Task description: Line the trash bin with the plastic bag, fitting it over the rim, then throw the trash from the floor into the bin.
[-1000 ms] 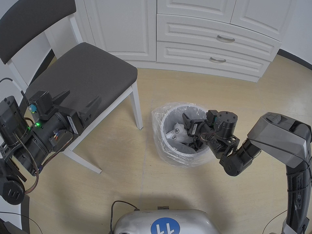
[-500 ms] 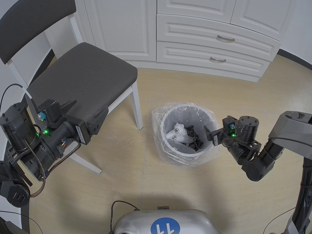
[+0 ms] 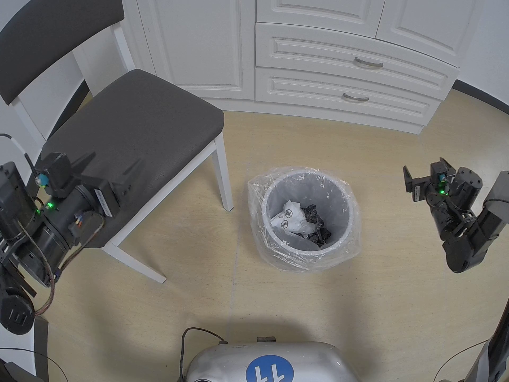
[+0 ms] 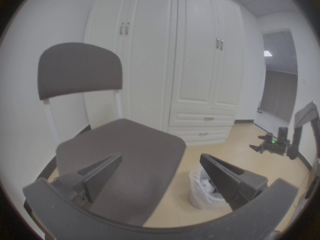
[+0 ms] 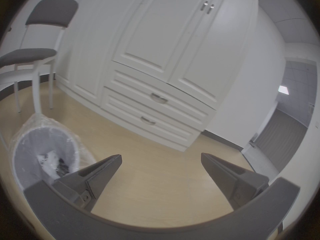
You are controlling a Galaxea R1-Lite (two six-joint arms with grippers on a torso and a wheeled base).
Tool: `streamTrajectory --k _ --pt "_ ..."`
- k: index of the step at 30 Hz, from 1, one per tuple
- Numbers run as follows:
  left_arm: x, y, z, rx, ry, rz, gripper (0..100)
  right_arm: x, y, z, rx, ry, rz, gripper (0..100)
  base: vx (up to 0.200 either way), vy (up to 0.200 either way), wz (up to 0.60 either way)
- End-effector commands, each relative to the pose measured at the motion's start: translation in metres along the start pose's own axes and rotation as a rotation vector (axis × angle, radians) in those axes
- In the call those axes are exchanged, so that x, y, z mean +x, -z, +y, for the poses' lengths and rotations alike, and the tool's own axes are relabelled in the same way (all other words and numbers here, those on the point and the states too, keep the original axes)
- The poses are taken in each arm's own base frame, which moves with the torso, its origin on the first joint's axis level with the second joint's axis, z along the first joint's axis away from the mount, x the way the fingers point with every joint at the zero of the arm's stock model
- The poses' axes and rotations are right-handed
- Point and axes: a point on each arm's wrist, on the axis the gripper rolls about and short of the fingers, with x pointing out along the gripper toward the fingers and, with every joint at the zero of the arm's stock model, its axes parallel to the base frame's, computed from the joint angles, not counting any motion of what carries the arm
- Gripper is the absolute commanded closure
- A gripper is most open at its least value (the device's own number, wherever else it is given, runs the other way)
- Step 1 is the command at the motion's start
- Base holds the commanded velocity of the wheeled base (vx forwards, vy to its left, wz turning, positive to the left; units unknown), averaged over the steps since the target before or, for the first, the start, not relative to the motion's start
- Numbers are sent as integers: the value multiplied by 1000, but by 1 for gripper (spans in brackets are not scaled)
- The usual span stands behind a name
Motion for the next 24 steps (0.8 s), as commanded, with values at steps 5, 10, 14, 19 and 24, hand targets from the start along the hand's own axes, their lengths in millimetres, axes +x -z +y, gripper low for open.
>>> streamTrajectory --k 5,10,14,19,24 --pt "-28 -35 27 -10 -134 -185 0 -48 -65 -36 215 -6 -177 0 0 0 0" --pt "-53 -44 32 -9 -164 -238 0 -95 -93 -48 306 -7 -236 0 0 0 0" --pt "-83 -53 33 -9 -172 -290 0 -139 -101 -71 324 40 -268 0 0 0 0" --pt "-114 -54 35 -7 -183 -275 0 -182 -103 -89 324 50 -259 0 0 0 0" --pt "-145 -52 34 -5 -185 -243 0 -217 -108 -105 348 47 -223 0 0 0 0"
